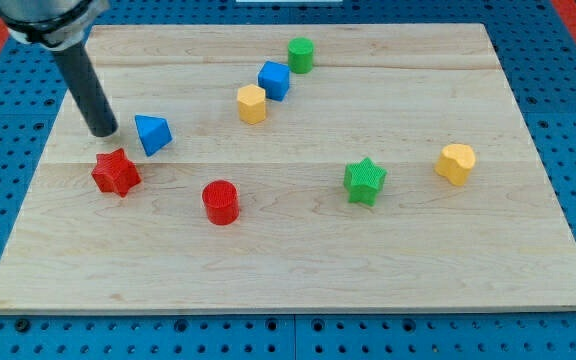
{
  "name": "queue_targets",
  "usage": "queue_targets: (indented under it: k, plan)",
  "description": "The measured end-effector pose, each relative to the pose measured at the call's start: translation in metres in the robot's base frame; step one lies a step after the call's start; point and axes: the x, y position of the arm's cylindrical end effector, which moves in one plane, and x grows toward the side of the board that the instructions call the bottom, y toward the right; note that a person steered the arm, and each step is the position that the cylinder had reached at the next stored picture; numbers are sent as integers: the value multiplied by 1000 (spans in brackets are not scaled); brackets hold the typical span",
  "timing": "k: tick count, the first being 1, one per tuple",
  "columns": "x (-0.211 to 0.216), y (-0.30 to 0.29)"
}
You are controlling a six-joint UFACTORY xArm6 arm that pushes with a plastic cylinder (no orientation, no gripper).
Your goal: Slide the red star closer to the red circle
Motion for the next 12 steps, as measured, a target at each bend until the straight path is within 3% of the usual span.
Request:
queue_targets:
  k: [4,6,7,9,12]
  plan:
    - [20,102]
    - [53,58]
    - [7,50]
    - [28,-64]
    - [75,15]
